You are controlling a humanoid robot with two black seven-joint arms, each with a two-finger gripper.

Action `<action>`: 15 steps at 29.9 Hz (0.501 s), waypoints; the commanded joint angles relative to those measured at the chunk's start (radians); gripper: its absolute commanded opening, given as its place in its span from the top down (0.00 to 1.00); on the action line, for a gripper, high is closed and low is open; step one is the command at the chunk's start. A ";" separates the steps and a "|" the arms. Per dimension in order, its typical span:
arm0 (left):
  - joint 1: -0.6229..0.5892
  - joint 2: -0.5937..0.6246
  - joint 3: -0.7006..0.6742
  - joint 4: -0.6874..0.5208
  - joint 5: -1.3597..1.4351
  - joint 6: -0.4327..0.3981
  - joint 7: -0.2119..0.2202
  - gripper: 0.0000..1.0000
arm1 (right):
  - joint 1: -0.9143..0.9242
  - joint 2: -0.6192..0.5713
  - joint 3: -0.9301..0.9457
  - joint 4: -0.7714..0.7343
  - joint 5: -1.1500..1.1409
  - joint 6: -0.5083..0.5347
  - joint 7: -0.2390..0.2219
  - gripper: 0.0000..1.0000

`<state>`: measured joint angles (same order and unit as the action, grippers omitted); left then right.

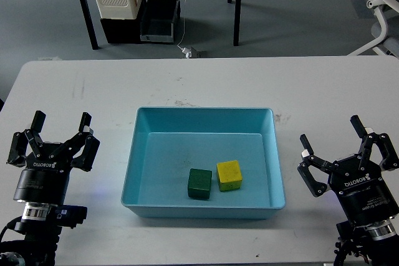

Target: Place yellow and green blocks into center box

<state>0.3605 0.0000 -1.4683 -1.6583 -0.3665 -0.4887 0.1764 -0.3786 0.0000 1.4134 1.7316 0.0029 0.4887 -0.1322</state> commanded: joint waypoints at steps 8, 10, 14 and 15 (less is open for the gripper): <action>0.000 0.000 0.028 0.000 0.001 0.000 0.000 0.00 | 0.000 0.000 0.004 -0.001 0.000 0.000 0.000 0.00; 0.000 0.000 0.028 0.000 0.001 0.000 -0.002 0.00 | 0.000 0.000 0.004 -0.001 0.000 0.000 0.002 0.00; -0.002 0.000 0.028 0.002 0.001 0.000 0.000 0.00 | 0.000 0.000 0.005 -0.001 0.000 0.000 0.006 0.00; -0.002 0.000 0.028 0.002 0.001 0.000 0.000 0.00 | 0.000 0.000 0.005 -0.001 0.000 0.000 0.011 0.00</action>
<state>0.3599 0.0000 -1.4405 -1.6582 -0.3652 -0.4887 0.1765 -0.3781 0.0000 1.4177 1.7303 0.0030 0.4887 -0.1294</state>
